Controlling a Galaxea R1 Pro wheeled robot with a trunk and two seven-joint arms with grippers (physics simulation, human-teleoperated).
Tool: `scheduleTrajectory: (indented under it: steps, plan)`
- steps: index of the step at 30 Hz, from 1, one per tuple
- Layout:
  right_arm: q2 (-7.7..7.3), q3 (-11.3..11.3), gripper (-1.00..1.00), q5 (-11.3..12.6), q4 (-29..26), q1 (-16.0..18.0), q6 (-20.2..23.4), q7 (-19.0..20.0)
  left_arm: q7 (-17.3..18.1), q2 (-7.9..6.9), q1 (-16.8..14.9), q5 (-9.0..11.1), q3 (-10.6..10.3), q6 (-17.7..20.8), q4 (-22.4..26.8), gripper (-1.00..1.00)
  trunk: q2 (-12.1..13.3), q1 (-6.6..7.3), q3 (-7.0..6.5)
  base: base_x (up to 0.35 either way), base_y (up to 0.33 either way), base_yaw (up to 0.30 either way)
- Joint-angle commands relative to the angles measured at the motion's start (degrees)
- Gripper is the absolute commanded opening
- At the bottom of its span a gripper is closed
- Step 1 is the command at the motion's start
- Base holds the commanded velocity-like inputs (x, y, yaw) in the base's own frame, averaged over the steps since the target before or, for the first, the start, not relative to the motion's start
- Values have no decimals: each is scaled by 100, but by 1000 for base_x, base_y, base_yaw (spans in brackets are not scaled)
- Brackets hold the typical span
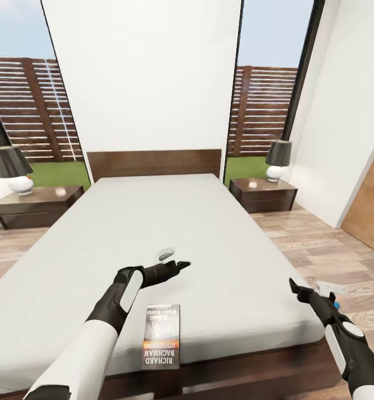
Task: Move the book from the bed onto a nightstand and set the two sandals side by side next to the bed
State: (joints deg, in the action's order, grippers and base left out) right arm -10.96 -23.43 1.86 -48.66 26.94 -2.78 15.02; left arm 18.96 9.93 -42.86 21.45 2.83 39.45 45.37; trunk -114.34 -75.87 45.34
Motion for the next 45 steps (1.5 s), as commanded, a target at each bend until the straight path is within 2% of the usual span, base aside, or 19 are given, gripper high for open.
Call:
scheduleTrajectory:
  steps: [1,2,6,8,12,15,18,19,21,24,28,29,30,36,43,45]
  plan:
    - [0,-26,100,76,5,5,230,242,107,7,-3,4,34,45,7,100,39,23,-13,0,0,0]
    - [1,-31,100,105,5,3,353,357,166,7,-3,3,36,43,9,100,79,45,-31,0,0,0]
    - [-5,-56,100,247,7,4,1096,1355,792,7,-3,-6,54,38,15,100,240,133,-103,0,0,0]
    - [-14,-62,100,266,5,5,1285,1710,1022,-106,-3,-8,61,37,15,100,320,177,-139,0,0,0]
    - [-27,-71,100,283,-8,3,1530,1975,1165,-201,-3,-9,64,33,16,100,480,265,-210,0,0,0]
    - [-125,-88,100,483,-11,0,1632,2296,1191,-225,-3,-13,55,29,16,100,601,331,-264,0,0,0]
    - [-452,-81,100,1076,5,2,1852,2644,1200,-269,-3,-29,58,28,12,100,721,397,-318,0,0,0]
    - [-494,-80,100,1180,7,1,1927,2690,1201,-287,-3,-30,59,28,13,100,761,419,-336,0,0,0]
    - [-612,-76,100,1580,12,2,2317,2852,1205,-415,-3,-28,54,31,11,100,841,463,-372,0,0,0]
    - [-651,-71,100,1732,16,1,2511,3001,1212,-529,13,-27,46,35,8,100,962,528,-426,0,0,0]
    - [-665,-62,100,1789,28,2,2621,3128,1216,-674,176,-28,48,36,12,100,1122,616,-498,0,0,0]
    - [-668,-51,100,1801,34,2,2752,3172,1289,-824,264,-25,45,37,11,100,1162,638,-516,0,0,0]
    - [-669,-48,100,1802,35,3,2793,3180,1331,-868,279,-24,44,37,9,100,1202,660,-534,0,0,0]
    - [-664,-13,100,1804,41,4,3050,3208,2160,-1362,537,-45,43,-49,-37,100,1443,792,-641,0,0,0]
    - [-662,6,100,1758,81,-2,3067,3209,2491,-1733,589,-36,43,-152,-52,100,1724,946,-767,0,0,0]
    - [-662,5,100,1748,264,-5,3063,3205,2617,-1822,594,-36,38,-160,-53,100,1804,990,-803,0,0,0]
